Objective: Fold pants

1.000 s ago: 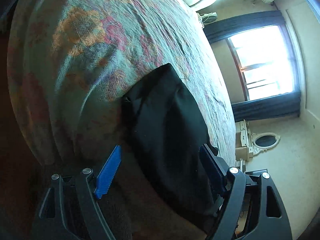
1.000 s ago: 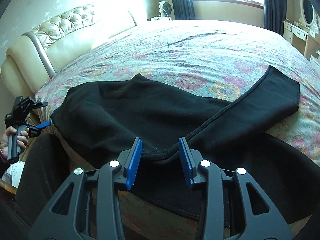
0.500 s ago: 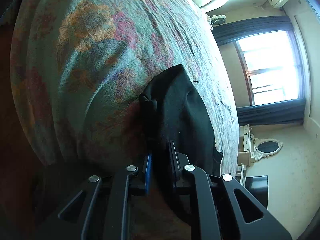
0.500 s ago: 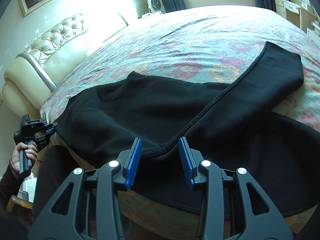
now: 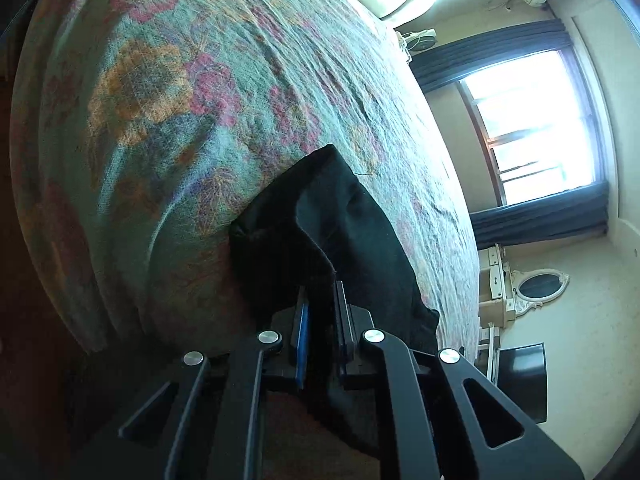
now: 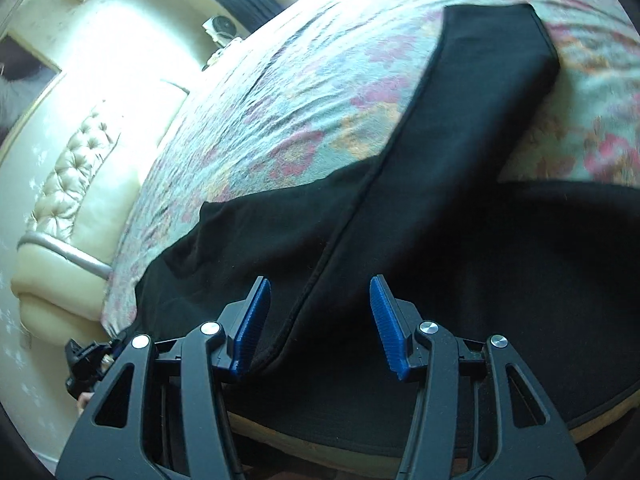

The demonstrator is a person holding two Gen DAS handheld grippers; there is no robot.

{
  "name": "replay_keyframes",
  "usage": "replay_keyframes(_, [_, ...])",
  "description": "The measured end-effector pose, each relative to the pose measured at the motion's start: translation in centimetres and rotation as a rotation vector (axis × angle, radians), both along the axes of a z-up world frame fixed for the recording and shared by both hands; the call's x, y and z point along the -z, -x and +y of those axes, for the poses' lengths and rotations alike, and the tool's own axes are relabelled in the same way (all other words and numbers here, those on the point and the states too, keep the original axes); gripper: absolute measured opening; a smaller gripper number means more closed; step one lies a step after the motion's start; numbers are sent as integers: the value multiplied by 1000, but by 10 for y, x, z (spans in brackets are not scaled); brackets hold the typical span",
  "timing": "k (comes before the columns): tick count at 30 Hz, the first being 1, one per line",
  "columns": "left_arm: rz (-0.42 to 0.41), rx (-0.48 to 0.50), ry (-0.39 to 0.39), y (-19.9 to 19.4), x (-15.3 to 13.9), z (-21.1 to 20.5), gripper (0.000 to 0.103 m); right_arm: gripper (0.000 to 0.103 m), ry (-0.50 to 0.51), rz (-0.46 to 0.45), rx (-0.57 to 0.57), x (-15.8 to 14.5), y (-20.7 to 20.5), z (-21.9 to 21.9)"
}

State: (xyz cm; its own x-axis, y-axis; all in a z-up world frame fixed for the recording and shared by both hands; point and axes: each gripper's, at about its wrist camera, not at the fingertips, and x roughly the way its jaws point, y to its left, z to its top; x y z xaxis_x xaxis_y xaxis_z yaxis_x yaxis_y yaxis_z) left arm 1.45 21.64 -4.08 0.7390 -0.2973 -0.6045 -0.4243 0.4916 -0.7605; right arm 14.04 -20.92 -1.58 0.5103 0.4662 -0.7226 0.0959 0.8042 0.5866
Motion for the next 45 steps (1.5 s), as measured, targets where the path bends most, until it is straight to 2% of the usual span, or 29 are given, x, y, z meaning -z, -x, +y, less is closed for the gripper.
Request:
replay_keyframes(4, [17,-13,-15,7,3,-2,11,52,13,31,-7,2,-12,15])
replay_keyframes(7, [46,-43,31,17,12,3,16,53,23,41,13,9,-10,17])
replay_keyframes(9, [63,-62,40,23,16,4,18,55,17,45,26,13,-9,18])
replay_keyframes(10, [60,-61,45,25,17,5,20,60,13,47,33,15,-9,19])
replay_keyframes(15, [73,-55,52,20,26,6,25,63,36,42,55,18,-5,24])
replay_keyframes(19, [67,-47,62,23,28,4,26,67,79,29,56,15,-2,29])
replay_keyframes(24, [38,-23,26,20,13,0,16,67,212,10,21,9,-7,45])
replay_keyframes(28, [25,-22,20,14,6,3,14,67,307,-24,10,-4,-12,48])
replay_keyframes(30, [31,-23,24,10,9,5,14,67,412,-22,-21,-7,-19,57])
replay_keyframes(32, [48,-12,32,7,15,5,14,67,503,-4,-59,-4,-26,64])
replay_keyframes(36, [68,-14,32,8,25,0,14,67,586,76,-81,16,-33,66])
replay_keyframes(37, [70,-10,30,8,26,-1,14,64,605,83,-84,21,-33,66])
replay_keyframes(38, [71,-8,27,9,26,-1,14,51,625,81,-84,23,-31,67])
replay_keyframes(39, [73,-4,25,8,27,-1,14,44,645,75,-83,23,-30,68])
replay_keyframes(41, [75,3,25,7,26,-1,14,19,621,64,-66,20,-25,62])
replay_keyframes(45, [74,11,37,5,28,0,14,13,495,0,29,3,-3,41])
